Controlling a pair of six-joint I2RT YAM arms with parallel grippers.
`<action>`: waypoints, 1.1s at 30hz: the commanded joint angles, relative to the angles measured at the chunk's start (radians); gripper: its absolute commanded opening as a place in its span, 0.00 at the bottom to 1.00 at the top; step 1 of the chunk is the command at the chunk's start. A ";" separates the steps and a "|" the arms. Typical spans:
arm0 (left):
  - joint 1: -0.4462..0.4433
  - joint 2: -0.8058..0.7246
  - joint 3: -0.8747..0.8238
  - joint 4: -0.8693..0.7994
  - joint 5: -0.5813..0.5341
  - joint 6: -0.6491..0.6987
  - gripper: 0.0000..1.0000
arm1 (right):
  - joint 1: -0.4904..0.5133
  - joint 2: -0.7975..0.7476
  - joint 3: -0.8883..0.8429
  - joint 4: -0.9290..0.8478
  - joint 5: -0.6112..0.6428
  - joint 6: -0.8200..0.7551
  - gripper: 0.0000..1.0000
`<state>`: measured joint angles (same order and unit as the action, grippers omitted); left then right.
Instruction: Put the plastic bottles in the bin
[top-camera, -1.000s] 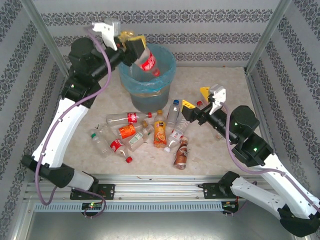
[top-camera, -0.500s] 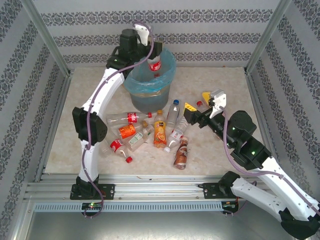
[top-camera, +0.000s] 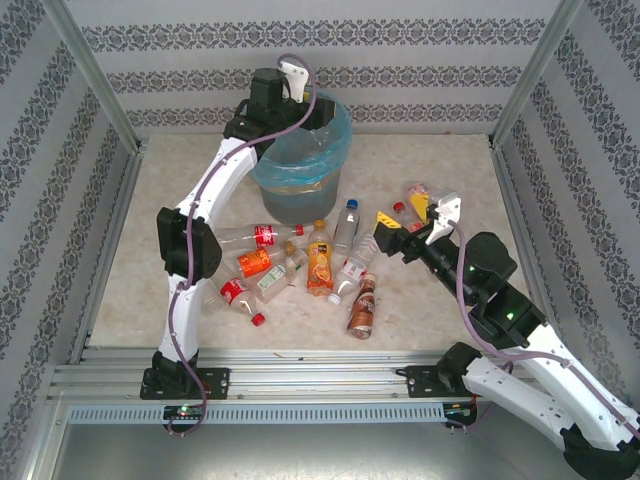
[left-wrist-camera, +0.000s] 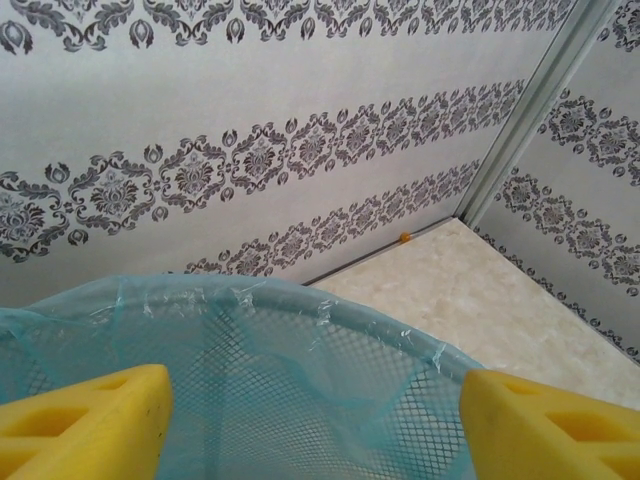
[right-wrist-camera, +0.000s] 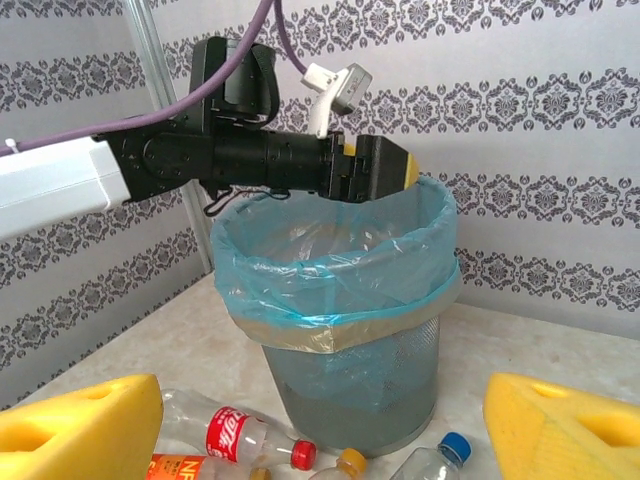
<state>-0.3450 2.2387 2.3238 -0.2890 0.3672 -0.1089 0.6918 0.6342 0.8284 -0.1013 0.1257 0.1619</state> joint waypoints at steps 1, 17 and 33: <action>0.006 -0.010 0.030 -0.002 0.028 -0.006 0.75 | 0.007 -0.012 -0.011 0.010 0.024 0.021 0.83; 0.006 -0.056 0.073 -0.027 0.054 -0.064 0.67 | 0.006 0.027 0.025 -0.042 0.120 0.045 0.82; -0.146 -0.662 -0.715 0.212 -0.064 -0.039 0.67 | -0.169 0.536 0.309 -0.625 0.003 0.276 0.71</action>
<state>-0.4450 1.6318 1.7828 -0.2199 0.3382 -0.1646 0.5255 1.1488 1.1534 -0.6151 0.1886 0.3637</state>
